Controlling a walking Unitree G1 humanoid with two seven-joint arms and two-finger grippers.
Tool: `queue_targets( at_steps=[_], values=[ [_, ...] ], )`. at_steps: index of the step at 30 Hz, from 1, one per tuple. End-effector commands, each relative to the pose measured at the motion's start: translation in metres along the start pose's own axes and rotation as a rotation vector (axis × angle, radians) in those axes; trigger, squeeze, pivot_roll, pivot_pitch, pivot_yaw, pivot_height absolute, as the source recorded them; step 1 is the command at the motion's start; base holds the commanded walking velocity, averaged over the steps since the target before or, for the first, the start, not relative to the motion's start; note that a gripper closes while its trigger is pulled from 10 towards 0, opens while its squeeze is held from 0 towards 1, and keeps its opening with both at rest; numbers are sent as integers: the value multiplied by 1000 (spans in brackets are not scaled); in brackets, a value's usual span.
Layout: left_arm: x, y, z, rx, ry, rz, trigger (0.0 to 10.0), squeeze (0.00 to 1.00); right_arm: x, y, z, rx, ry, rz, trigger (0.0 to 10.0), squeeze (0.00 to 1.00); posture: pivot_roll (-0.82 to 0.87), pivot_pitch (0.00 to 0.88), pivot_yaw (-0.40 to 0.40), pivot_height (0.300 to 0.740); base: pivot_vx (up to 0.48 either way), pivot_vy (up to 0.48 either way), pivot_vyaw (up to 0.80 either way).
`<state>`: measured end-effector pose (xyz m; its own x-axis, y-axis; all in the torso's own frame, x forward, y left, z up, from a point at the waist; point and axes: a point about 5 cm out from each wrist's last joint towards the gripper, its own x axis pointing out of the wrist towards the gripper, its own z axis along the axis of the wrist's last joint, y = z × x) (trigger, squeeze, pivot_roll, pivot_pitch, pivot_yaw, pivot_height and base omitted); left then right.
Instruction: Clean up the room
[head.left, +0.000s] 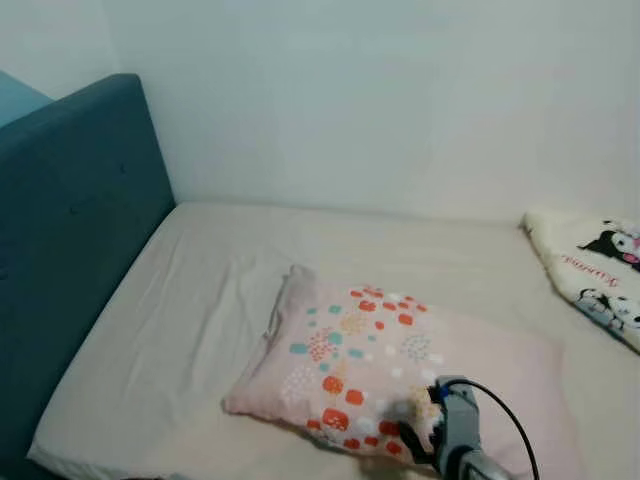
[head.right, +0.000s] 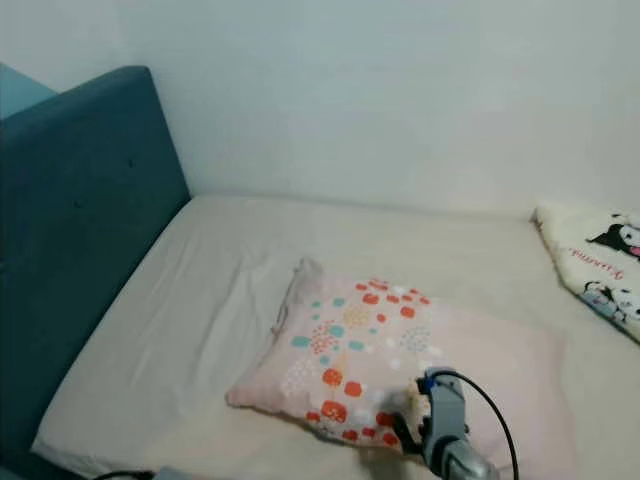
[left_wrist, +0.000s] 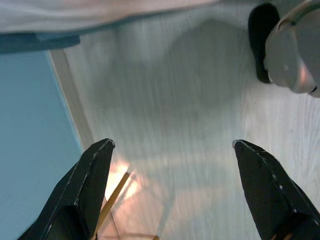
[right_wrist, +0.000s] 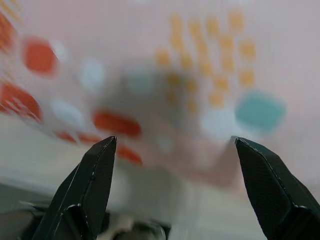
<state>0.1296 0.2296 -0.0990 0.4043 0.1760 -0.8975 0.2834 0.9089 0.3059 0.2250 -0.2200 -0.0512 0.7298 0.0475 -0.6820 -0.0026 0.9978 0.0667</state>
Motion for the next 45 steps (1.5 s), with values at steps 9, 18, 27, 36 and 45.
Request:
queue_targets(
  at_steps=[9,18,27,36,45],
  values=[
    [-4,3,-22,-20,25,-15,10000,0,-5,-17,-8,167,13,-164,10000,0,-46,0,-22,740,-38,0,0],
    [-1,-21,0,-12,-11,-47,10000,0,-5,-29,4,262,-42,-239,10000,0,-44,0,-21,740,0,0,0],
    [1,-27,44,-155,-125,6,10000,0,0,-33,49,384,-213,-166,10000,0,-44,0,-23,730,0,0,0],
    [-2,32,91,-229,-306,126,10000,0,6,-21,82,448,-305,-65,10000,0,-38,0,-31,690,0,0,0],
    [-2,16,96,-210,-319,109,10000,0,7,-16,75,451,-288,-36,10000,0,-48,0,-27,655,0,0,0]
  ],
)
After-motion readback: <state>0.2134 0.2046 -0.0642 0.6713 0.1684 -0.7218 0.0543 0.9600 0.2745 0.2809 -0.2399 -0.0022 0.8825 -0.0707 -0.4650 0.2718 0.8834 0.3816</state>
